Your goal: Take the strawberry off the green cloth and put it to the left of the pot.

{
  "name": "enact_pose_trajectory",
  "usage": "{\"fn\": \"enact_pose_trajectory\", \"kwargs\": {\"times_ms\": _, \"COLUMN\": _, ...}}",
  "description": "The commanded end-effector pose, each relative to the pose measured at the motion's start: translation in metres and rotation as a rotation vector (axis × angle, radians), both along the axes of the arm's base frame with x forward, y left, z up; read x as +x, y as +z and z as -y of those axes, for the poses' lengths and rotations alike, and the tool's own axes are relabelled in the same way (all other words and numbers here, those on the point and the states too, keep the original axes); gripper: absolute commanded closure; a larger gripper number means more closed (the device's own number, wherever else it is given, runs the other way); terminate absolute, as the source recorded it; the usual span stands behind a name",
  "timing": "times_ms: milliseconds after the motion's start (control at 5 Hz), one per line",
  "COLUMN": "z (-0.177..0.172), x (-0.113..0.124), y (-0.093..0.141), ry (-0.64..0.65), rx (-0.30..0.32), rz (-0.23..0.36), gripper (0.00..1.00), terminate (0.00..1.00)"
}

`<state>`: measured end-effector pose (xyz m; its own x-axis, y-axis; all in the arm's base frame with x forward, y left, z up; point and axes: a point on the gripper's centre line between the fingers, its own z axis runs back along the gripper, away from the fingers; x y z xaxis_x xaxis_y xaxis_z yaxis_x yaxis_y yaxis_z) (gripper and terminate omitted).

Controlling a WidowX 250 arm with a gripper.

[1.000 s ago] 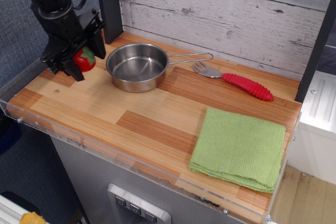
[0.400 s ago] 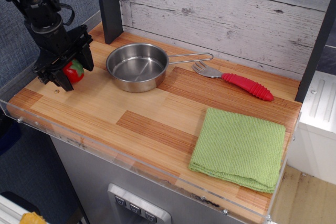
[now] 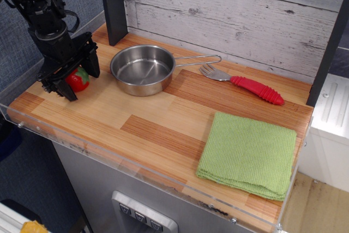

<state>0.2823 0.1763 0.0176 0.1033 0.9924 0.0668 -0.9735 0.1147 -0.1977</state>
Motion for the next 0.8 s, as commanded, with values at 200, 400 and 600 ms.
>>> {"fn": "enact_pose_trajectory", "kwargs": {"times_ms": 200, "z": -0.001, "x": -0.001, "y": 0.024, "ry": 0.006, "rx": 0.003, "rz": 0.046, "gripper": 0.0, "terminate": 0.0}}
{"fn": "enact_pose_trajectory", "kwargs": {"times_ms": 400, "z": 0.004, "x": 0.006, "y": 0.044, "ry": -0.004, "rx": 0.012, "rz": 0.073, "gripper": 0.0, "terminate": 0.0}}
{"fn": "enact_pose_trajectory", "kwargs": {"times_ms": 600, "z": 0.016, "x": 0.012, "y": 0.074, "ry": -0.033, "rx": 0.034, "rz": 0.133, "gripper": 0.0, "terminate": 0.0}}
